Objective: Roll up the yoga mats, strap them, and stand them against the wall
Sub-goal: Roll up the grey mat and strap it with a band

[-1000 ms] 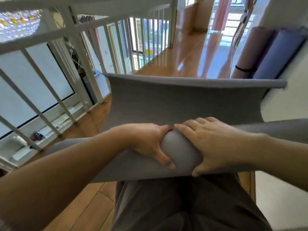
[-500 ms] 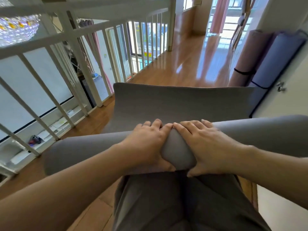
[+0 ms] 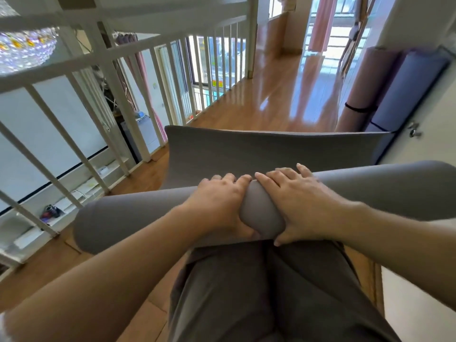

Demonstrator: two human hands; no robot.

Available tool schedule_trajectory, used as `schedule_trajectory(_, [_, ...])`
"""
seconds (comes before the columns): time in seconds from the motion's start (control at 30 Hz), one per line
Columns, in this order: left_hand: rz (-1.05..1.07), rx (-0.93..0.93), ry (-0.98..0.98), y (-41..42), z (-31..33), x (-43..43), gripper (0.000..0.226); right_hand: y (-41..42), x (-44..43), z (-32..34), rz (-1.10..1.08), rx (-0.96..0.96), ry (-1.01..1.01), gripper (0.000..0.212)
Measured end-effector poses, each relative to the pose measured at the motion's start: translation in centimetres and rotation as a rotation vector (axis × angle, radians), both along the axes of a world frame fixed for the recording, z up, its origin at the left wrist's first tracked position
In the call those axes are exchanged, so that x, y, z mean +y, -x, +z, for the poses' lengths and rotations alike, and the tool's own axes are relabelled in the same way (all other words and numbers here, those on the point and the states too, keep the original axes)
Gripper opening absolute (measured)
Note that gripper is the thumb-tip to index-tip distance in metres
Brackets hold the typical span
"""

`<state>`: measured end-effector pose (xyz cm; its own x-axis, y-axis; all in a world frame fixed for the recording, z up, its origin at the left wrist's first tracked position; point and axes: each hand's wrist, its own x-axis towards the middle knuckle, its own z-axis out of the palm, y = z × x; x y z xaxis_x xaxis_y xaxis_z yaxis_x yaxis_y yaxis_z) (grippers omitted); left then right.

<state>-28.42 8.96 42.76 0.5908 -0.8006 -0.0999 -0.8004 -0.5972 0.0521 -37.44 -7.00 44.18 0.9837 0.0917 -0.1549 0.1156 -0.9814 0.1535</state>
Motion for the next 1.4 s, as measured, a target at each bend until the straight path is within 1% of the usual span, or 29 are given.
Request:
schedule_trajectory(0.07, [0.026,0.126,-0.046,-1.4,0.8,-0.7,0.107,0.4,0.2,-0.9,0.001,-0.084,0.044,0.124])
schedule_trajectory(0.17, [0.046,0.272,-0.065,-2.9,2.0,-1.4,0.105,-0.8,-0.3,-0.4,-0.012,-0.073,-0.022,0.119])
schedule_trajectory(0.2, [0.057,0.269,-0.057,-2.7,2.1,-1.4,0.104,-1.2,-0.5,-0.1,-0.008,-0.06,-0.044,0.118])
schedule_trajectory(0.23, [0.058,0.204,-0.052,-2.2,1.7,-1.2,0.105,-1.5,-0.7,0.1,-0.005,-0.051,-0.058,0.117])
schedule_trajectory(0.33, [0.006,-0.127,-0.038,0.0,-0.4,-0.3,0.114,-1.8,-1.1,-0.2,-0.002,-0.041,-0.055,0.116])
schedule_trajectory(0.4, [-0.015,-0.187,0.002,0.0,-1.0,-0.1,0.113,-2.0,-1.2,-0.5,0.006,-0.031,-0.038,0.114])
schedule_trajectory(0.53, [-0.029,-0.12,0.043,-0.7,0.5,-0.3,0.106,-2.3,-1.2,1.0,0.004,0.019,-0.093,0.108])
schedule_trajectory(0.6, [-0.045,-0.132,0.04,-0.1,1.4,-0.2,0.104,-2.0,-1.5,2.2,0.025,0.044,-0.102,0.109])
schedule_trajectory(0.73, [-0.081,-0.09,0.007,1.2,1.8,0.9,0.104,-0.5,-1.1,2.8,0.061,0.127,-0.123,0.107])
schedule_trajectory(0.8, [-0.093,0.003,-0.023,1.2,1.2,0.8,0.105,-0.3,-0.9,2.1,0.046,0.165,-0.16,0.107])
schedule_trajectory(0.9, [-0.07,0.137,-0.018,0.2,1.2,0.6,0.105,-0.7,-1.6,1.2,0.071,0.129,-0.184,0.111])
schedule_trajectory(0.93, [-0.074,0.14,-0.009,0.0,1.3,0.7,0.102,-0.6,-1.7,1.1,0.089,0.104,-0.175,0.113])
schedule_trajectory(0.97, [-0.101,0.105,0.005,-0.1,1.3,0.8,0.099,-0.4,-1.9,1.0,0.111,0.077,-0.152,0.113])
schedule_trajectory(1.03, [-0.186,-0.036,0.021,0.1,0.9,1.0,0.096,-0.1,-2.1,0.7,0.153,0.033,-0.123,0.109])
schedule_trajectory(1.07, [-0.211,-0.089,0.02,0.1,0.8,1.0,0.095,0.1,-2.1,0.7,0.16,0.019,-0.138,0.106])
schedule_trajectory(1.13, [-0.209,-0.137,0.026,-0.1,0.9,0.8,0.092,-0.1,-2.2,0.8,0.147,0.003,-0.194,0.098])
schedule_trajectory(1.2, [-0.159,-0.092,0.065,-0.6,1.3,0.6,0.086,-0.6,-2.3,1.2,0.114,0.005,-0.241,0.087])
schedule_trajectory(1.3, [-0.112,-0.025,0.072,-1.2,1.8,0.3,0.068,-1.2,-2.3,1.5,0.072,-0.004,-0.281,0.074])
schedule_trajectory(1.33, [-0.1,-0.02,0.055,-1.3,1.8,0.3,0.062,-1.3,-2.2,1.6,0.075,-0.014,-0.264,0.076])
schedule_trajectory(1.4, [-0.079,-0.054,0.046,-1.2,1.7,0.1,0.055,-1.2,-2.1,1.4,0.069,-0.002,-0.192,0.093])
